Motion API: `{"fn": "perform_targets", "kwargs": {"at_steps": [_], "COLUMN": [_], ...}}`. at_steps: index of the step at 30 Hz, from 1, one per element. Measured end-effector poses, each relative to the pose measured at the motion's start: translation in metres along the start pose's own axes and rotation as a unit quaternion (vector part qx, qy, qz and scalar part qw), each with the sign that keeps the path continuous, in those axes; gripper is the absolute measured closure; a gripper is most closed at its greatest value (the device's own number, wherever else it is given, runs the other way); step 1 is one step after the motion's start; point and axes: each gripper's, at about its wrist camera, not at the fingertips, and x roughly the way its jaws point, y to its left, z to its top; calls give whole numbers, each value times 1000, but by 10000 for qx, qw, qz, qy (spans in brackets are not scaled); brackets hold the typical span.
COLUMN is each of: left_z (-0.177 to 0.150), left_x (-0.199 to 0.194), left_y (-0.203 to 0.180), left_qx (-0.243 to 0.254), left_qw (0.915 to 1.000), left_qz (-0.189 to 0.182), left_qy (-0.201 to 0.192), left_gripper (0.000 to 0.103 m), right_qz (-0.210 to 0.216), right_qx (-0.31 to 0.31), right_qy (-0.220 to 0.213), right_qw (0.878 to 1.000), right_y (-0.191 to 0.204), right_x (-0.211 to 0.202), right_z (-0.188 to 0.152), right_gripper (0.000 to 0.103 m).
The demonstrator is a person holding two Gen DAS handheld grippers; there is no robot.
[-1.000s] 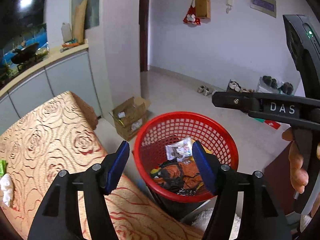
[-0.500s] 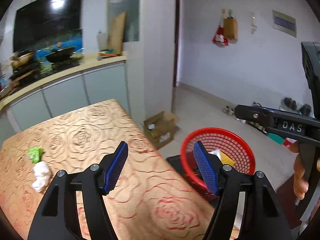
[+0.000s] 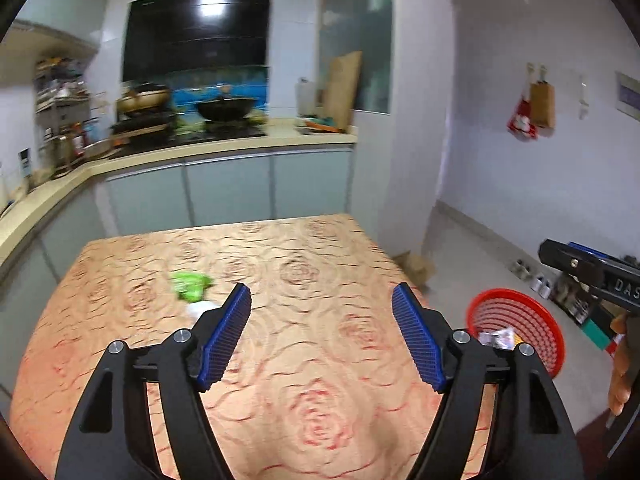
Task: Collect trash
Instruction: 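Move both grippers back over the table toward the tissue and green packet, then close the left gripper on the white tissue while the right gripper grasps the green packet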
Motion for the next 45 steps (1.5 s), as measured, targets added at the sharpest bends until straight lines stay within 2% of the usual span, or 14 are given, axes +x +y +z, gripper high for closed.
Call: {"fn": "perform_targets", "kwargs": {"at_steps": [6, 13, 19, 28, 36, 45], "left_z": [-8, -20, -28, -39, -50, -40], "left_x": [-11, -7, 4, 33, 63, 115], "left_y": [52, 85, 102, 117, 130, 116], "left_qx": [-371, -554, -630, -679, -648, -73], "left_qw": [9982, 9936, 9917, 9903, 9899, 9881], "left_qz": [470, 954, 1040, 983, 575, 417], "left_qy": [30, 237, 412, 710, 1125, 1479], "left_gripper": [29, 29, 29, 27, 25, 25], "right_qz": [222, 531, 684, 748, 779, 846], "right_qx": [-214, -416, -574, -656, -713, -865], "right_qy": [26, 203, 305, 513, 750, 805], "right_qw": [9995, 9975, 9955, 9937, 9916, 9894], "right_y": [35, 73, 97, 108, 117, 134], "right_x": [8, 29, 43, 74, 113, 154], "right_z": [-4, -5, -5, -3, -2, 12], "right_gripper": [27, 27, 27, 27, 27, 27]}}
